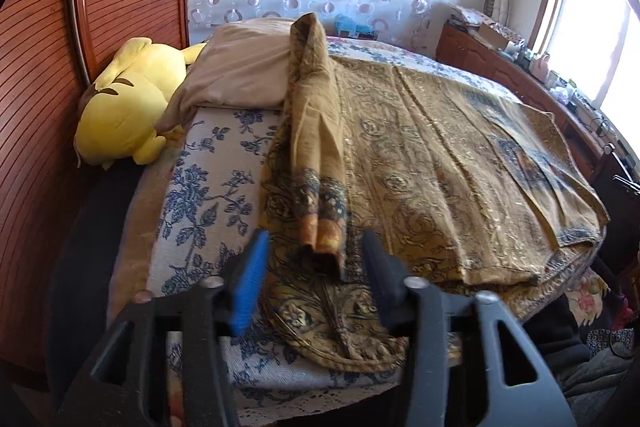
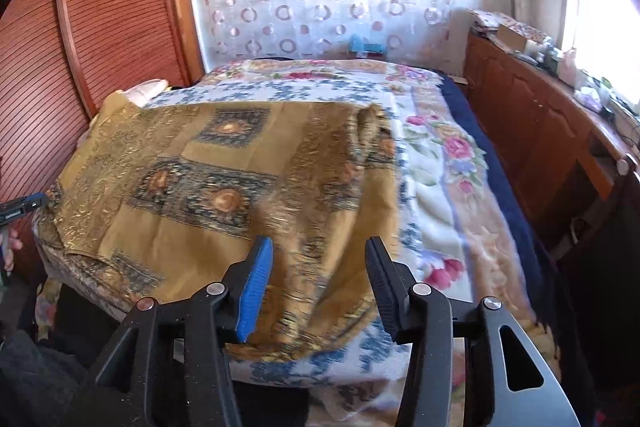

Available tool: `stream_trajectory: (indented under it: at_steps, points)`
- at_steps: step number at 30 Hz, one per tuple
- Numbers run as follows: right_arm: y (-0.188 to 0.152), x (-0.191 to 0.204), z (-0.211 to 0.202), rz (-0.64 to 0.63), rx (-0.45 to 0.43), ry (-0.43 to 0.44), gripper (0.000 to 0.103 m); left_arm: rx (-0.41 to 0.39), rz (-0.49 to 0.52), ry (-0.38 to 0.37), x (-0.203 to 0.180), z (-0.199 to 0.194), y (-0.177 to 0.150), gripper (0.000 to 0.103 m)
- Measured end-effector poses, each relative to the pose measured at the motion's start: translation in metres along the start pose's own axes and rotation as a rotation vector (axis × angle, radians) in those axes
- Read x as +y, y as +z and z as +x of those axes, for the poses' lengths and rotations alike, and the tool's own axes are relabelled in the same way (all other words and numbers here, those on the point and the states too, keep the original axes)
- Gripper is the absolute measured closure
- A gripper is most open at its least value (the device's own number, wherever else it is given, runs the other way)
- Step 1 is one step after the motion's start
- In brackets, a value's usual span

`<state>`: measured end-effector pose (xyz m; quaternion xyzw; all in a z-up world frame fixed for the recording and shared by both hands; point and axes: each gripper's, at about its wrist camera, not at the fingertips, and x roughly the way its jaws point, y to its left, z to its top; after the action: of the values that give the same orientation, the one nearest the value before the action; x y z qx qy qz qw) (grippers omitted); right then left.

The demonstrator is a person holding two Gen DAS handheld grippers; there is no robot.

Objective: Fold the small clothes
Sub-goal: 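Release the hem with the right tool while the left tool holds the sleeve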

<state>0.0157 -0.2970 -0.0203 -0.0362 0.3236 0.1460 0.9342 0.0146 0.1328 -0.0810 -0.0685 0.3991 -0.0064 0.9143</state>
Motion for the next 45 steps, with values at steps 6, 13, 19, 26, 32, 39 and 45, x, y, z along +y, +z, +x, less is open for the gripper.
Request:
stream_trajectory:
  at_steps: [6,13,19,26,32,39,45]
  points:
    - [0.008,0.019,0.020,-0.029,-0.017,0.081,0.051,0.005,-0.007,0.037,0.003,0.012,0.007,0.027]
    - [0.016,0.054,0.053,-0.110,0.012,0.125,0.051,0.021,0.007,0.069,0.003,0.023,0.013,0.027]
    - [0.023,0.073,0.090,-0.148,0.062,0.164,0.051,0.029,0.009,0.070,0.003,0.026,0.013,0.027]
    - [0.017,0.088,0.122,-0.179,0.106,0.134,0.051,0.037,-0.004,0.055,0.007,0.031,0.011,0.027]
    - [0.010,0.096,0.131,-0.179,0.098,0.124,0.041,0.014,-0.015,0.045,0.009,0.030,0.009,0.027]
    - [0.000,0.097,0.127,-0.185,0.056,0.111,0.035,-0.009,-0.046,0.009,0.014,0.027,0.007,0.056]
    - [-0.003,0.097,0.128,-0.187,0.061,0.114,0.034,-0.006,-0.019,-0.034,0.001,0.026,0.011,0.097]
